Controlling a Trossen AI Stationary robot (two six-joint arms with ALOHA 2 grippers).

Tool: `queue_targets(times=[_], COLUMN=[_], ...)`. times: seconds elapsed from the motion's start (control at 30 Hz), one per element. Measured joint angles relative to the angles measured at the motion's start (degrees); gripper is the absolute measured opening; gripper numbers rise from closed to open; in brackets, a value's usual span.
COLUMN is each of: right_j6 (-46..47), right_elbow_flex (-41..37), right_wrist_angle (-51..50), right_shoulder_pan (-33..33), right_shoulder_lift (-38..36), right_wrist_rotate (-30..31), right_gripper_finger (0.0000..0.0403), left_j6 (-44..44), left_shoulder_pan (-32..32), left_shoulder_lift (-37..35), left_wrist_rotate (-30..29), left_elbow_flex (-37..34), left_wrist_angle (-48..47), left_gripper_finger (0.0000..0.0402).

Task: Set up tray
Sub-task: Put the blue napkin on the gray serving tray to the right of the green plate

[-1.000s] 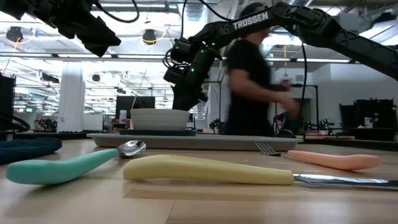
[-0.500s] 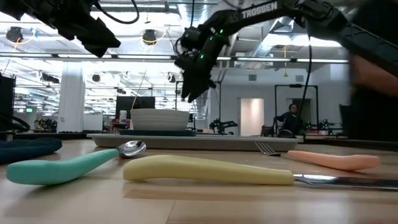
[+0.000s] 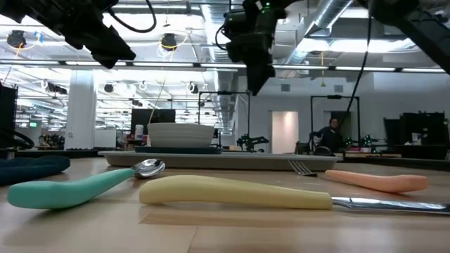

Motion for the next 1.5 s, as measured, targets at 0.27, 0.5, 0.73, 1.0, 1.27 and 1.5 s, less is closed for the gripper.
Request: queue_targets(times=[0.27,0.5,0.73,1.0,1.27,1.5], right_j6=[0.0,3.4,8.8,10.5,9.1,9.4], right_elbow_flex=[-25.7,-55.8,-78.9,-91.2,-94.0,-96.6], right_wrist_angle=[13.0,37.0,58.9,69.6,72.6,75.6], right_shoulder_pan=[3.0,5.2,9.8,16.3,19.6,21.9], right_shoulder_lift=[-13.5,-32.6,-50.1,-60.3,-62.5,-62.5], right_wrist_rotate=[0.2,0.2,0.2,6.1,7.7,7.7], right_gripper_finger=[0.0143,0.0140,0.0137,0.0138,0.0136,0.0134], left_j6=[-1.0,-1.4,-5.2,-11.1,-30.2,-44.5], left_shoulder_pan=[0.0,0.0,-0.2,-7.6,-12.7,-13.4], left_shoulder_lift=[0.0,5.1,12.9,25.0,35.0,40.1], left_wrist_rotate=[-0.2,-1.5,-1.1,-3.0,0.5,16.3], left_elbow_flex=[0.0,0.0,3.1,11.9,22.5,25.1], left_wrist_angle=[0.0,0.8,3.3,-1.6,-18.4,-15.9], left_gripper_finger=[0.0087,0.0087,0.0087,0.0087,0.0087,0.0087])
